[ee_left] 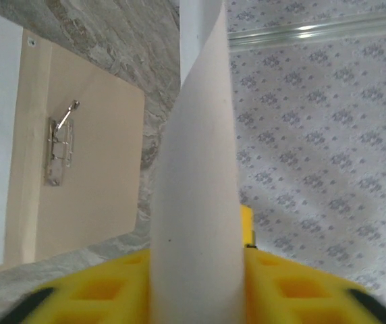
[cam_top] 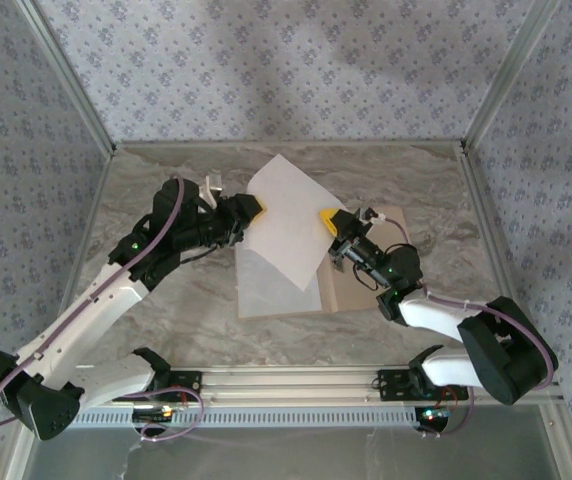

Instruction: Put the files into the folder

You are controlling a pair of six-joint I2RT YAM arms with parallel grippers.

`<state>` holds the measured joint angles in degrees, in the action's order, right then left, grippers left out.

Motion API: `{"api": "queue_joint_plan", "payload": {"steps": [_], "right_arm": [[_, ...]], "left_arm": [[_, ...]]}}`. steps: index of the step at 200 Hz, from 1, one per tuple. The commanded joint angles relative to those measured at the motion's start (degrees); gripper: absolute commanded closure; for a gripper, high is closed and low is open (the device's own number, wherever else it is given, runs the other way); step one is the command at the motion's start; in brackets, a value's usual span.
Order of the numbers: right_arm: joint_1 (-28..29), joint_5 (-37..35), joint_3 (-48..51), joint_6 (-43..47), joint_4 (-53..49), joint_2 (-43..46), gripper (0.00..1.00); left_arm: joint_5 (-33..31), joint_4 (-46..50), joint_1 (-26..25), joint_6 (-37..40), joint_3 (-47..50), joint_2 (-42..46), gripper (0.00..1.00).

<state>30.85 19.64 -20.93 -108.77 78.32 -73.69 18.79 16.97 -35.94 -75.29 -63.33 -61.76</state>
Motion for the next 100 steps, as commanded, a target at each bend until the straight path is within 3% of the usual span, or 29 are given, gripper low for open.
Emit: {"api": "queue_joint_plan", "payload": {"steps": [1, 9, 29, 65, 100], "right_arm": [[-0.89, 1.25, -1.07, -0.25, 1.14, -0.73, 0.91], [-1.34, 2.24, -0.9, -0.55, 0.47, -0.82, 0.97], [-3.79, 6.34, -0.83, -0.83, -1.73, -0.45, 1.0], [-11.41, 16.02, -1.17, 1.16, -13.99, 4.84, 1.0], [-18.51, 28.15, -9.68, 12.52, -40.17, 13.09, 1.0]], "left_arm": [[1.66, 1.38, 0.91, 0.45, -1.31, 0.67, 0.46], [1.77, 2.34, 1.2, 0.62, -1.61, 0.82, 0.37], [2.21, 4.49, 2.34, 1.55, -2.26, 1.35, 0.24], [3.3, 11.26, 5.81, 4.67, -3.3, 2.1, 0.19], [2.67, 16.23, 7.18, 9.08, -3.1, 1.19, 0.17]]}}
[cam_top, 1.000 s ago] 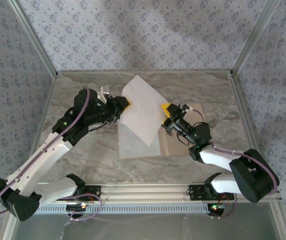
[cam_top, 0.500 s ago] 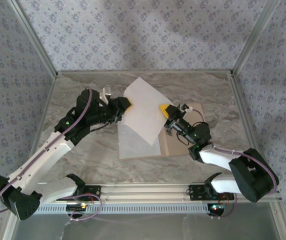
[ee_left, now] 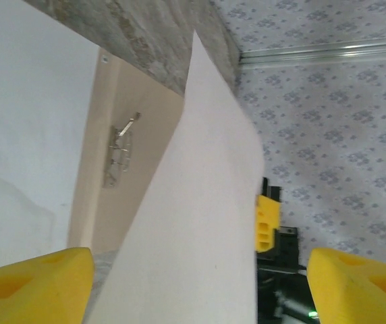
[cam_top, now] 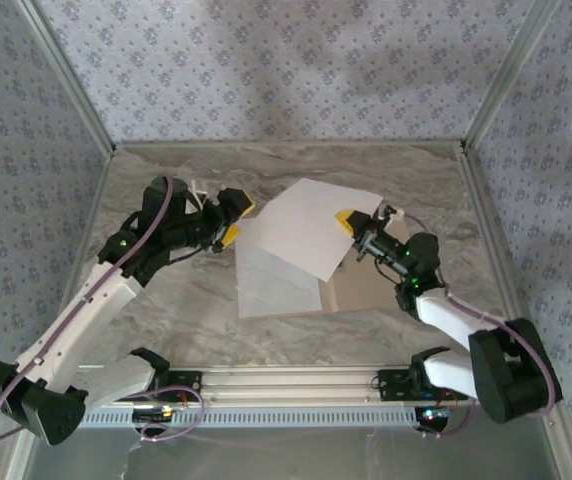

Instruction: Put the files into the folder

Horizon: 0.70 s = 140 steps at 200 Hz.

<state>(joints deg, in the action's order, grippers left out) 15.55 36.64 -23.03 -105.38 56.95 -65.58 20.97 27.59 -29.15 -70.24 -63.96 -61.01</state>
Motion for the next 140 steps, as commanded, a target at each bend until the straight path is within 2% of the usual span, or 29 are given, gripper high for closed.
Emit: {"api": "queue_joint_plan", "payload": {"steps": [1, 22, 37, 50, 71, 107, 140], "right_arm": [[-3.36, 11.55, -8.01, 9.62, -19.32, 5.18, 1.0], [-6.52, 16.4, -18.87, 28.14, -49.01, 8.19, 1.0], [-7.49, 15.41, -28.71, 43.83, -71.58, 7.67, 1.0], [-7.49, 13.68, -36.15, 52.34, -84.58, 5.3, 1.0], [-7.39, 11.93, -44.18, 60.84, -96.56, 1.61, 1.0], [-4.15, -3.28, -58.94, 74.37, -116.49, -4.05, 1.0], [-0.79, -10.34, -65.52, 80.67, -123.05, -7.47, 1.0]], "left_arm": [[0.48, 5.71, 0.35, 4.13, -2.38, 0.36, 0.17], [0.77, 5.02, 0.4, 5.04, 0.09, -1.39, 0.18], [1.61, 3.2, 0.36, 5.9, 1.96, -3.15, 0.18], [1.88, 2.74, 0.25, 7.16, 2.51, -5.61, 0.19], [2.96, -0.08, -0.95, 7.75, 4.28, -10.51, 0.2], [2.62, -6.14, -4.4, 8.36, 8.19, -16.77, 0.21], [3.23, -10.29, -5.32, 8.19, 12.95, -21.67, 0.22]]}}
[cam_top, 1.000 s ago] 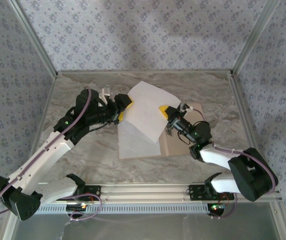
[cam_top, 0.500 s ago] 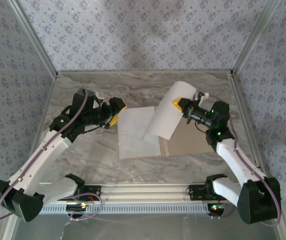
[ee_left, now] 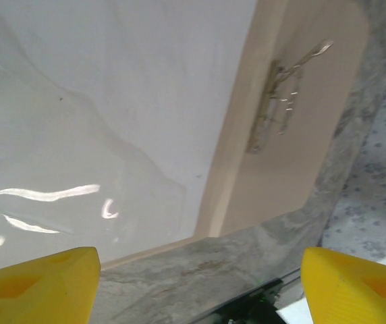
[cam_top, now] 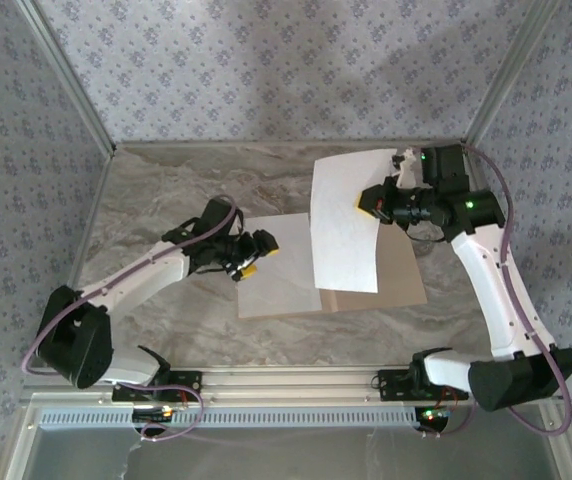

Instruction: Put the files into the folder

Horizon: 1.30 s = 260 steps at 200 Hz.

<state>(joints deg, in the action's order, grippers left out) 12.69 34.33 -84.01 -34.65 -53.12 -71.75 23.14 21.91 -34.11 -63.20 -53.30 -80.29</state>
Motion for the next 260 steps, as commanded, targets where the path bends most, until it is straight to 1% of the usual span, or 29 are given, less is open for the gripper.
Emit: {"api": "queue_joint_plan", "payload": {"steps": [1, 21, 43, 73, 91, 116, 143, 169, 193, 213, 225, 245, 260], "right_arm": [[2.25, -8.39, -4.65, 10.12, -13.15, -1.34, 1.0], [4.69, -13.18, -6.96, 12.08, -15.68, -2.89, 1.0], [7.28, -16.78, -8.78, 13.07, -16.96, -4.31, 1.0], [10.88, -20.23, -11.05, 13.32, -18.27, -6.79, 1.0], [12.06, -21.01, -11.63, 13.26, -18.34, -7.67, 1.0], [12.82, -19.05, -11.33, 13.0, -17.01, -8.32, 1.0], [14.35, -19.42, -11.44, 12.38, -15.09, -9.28, 1.0], [15.46, -18.76, -10.46, 8.82, -10.53, -9.35, 1.0], [17.34, -14.15, -8.86, 4.85, -4.21, -9.77, 1.0], [19.96, -9.41, -10.39, 2.92, -1.6, -12.03, 1.0], [20.92, -7.87, -10.37, 1.27, 0.69, -12.54, 1.0], [21.41, -6.26, -7.52, -0.94, 4.91, -11.46, 1.0], [19.87, -6.07, -3.55, -2.37, 6.62, -10.14, 1.0]], "left_arm": [[1.09, -4.78, -0.35, 1.15, 2.52, -2.49, 0.22], [1.2, -8.1, -0.2, 1.46, 5.83, -4.43, 0.22], [1.44, -8.78, 0.05, 2.94, 7.5, -6.86, 0.22], [1.95, -12.6, 0.9, 2.49, 11.99, -7.42, 0.23], [1.21, -11.57, 2.48, 3.52, 13.73, -7.0, 0.24], [-3.74, -2.94, 4.21, 8.06, 13.04, -5.11, 0.24], [-5.8, 0.94, 7.64, 10.08, 15.67, -2.63, 0.23], [-8.48, 5.09, 9.74, 11.07, 17.95, 1.15, 0.23], [-9.06, 7.27, 12.56, 11.45, 20.38, 5.79, 0.23], [-8.73, 9.24, 15.21, 12.94, 21.04, 8.91, 0.22], [-8.72, 10.92, 16.8, 14.32, 20.59, 10.15, 0.22], [-7.95, 12.06, 18.82, 15.53, 20.26, 11.47, 0.22], [-7.06, 12.01, 19.51, 15.72, 20.26, 11.74, 0.22]]}}
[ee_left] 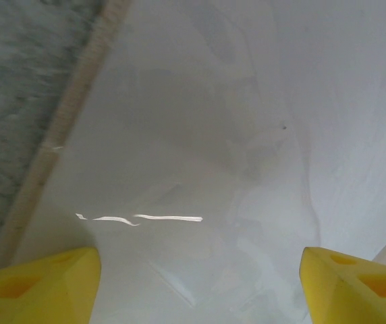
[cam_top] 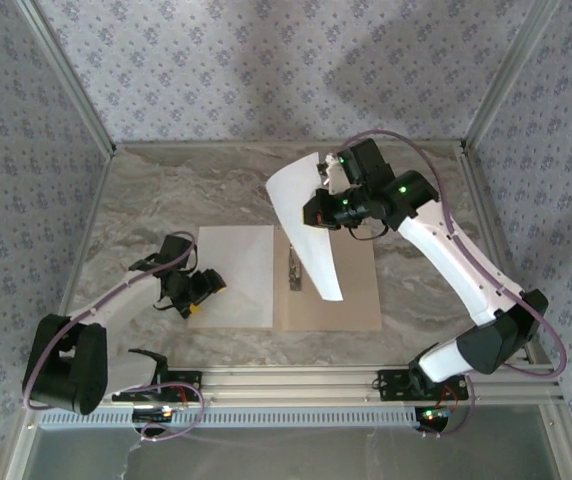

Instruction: Put the files into the folder

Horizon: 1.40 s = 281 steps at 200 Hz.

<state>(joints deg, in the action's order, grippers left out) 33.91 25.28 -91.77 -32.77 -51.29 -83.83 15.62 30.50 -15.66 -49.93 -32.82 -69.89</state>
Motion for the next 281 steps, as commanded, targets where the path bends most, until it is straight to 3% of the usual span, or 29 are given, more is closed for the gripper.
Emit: {"api": "queue_joint_plan", "payload": {"steps": [1, 29, 55, 70, 89, 188, 281], "right_arm": [[-1.5, 2.96, 4.57, -4.24, 4.88, 2.02, 1.0], [-6.77, -1.19, 12.87, 1.02, 3.12, 2.72, 1.0], [-12.5, 0.62, 23.86, 5.26, 9.59, 2.24, 1.0], [-13.04, -1.39, 28.67, 6.15, 13.01, 1.86, 1.0], [-13.08, -1.95, 30.46, 10.13, 13.13, 0.78, 1.0], [-17.15, -6.79, 38.94, 9.86, 20.59, -0.71, 1.0], [-19.79, -4.61, 46.15, 10.02, 28.32, 1.45, 1.0]], "left_arm": [[0.51, 3.38, 1.16, 2.51, -0.27, 1.33, 0.22], [1.08, 3.75, 1.37, 3.19, -0.79, 1.28, 0.22], [0.13, 4.99, 1.42, 4.25, -1.77, 1.21, 0.22], [-0.62, 5.03, 1.5, 4.96, -2.16, 1.08, 0.21], [-1.23, 4.98, 1.98, 5.7, -2.18, 0.99, 0.21], [-0.07, 6.36, 3.54, 6.91, -2.66, 2.59, 0.21], [2.28, 5.02, 4.23, 6.81, -2.63, 1.48, 0.21]]}}
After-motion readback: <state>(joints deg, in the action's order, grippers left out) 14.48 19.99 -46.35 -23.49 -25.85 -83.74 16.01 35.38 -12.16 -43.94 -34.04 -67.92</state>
